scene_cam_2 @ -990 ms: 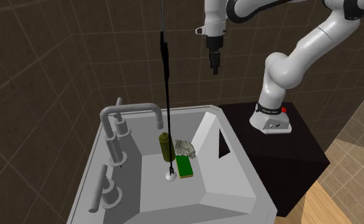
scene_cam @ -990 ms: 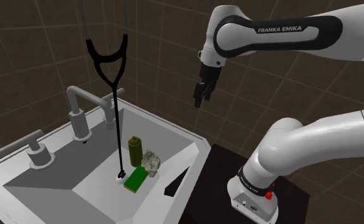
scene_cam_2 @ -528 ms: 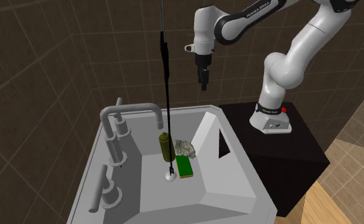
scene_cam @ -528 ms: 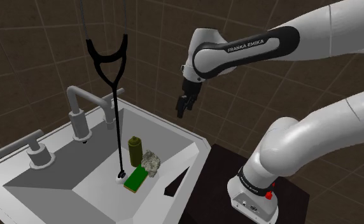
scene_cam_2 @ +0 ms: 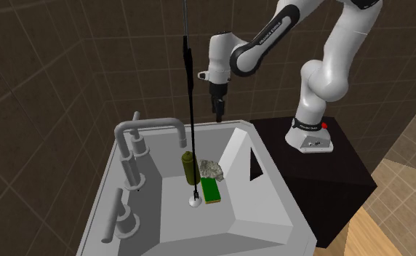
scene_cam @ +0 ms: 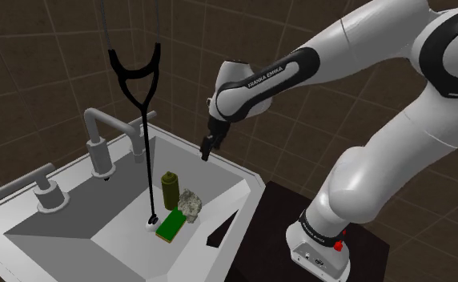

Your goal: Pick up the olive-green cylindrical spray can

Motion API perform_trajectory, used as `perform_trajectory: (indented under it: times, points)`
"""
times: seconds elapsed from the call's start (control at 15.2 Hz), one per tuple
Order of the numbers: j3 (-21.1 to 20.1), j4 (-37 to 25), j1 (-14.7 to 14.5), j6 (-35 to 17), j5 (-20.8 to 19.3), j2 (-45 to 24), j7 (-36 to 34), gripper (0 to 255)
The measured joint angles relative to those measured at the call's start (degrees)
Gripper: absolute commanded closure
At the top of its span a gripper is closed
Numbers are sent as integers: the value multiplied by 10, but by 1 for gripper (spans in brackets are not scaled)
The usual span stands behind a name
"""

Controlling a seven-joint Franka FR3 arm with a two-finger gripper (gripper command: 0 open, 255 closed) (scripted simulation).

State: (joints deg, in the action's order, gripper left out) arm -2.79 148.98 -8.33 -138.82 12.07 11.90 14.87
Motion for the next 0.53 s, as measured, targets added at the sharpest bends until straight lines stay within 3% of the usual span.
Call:
perform_trajectory:
  times: [0.53]
  points:
    - [-24,-80,-30,-144,53,-189,51,0]
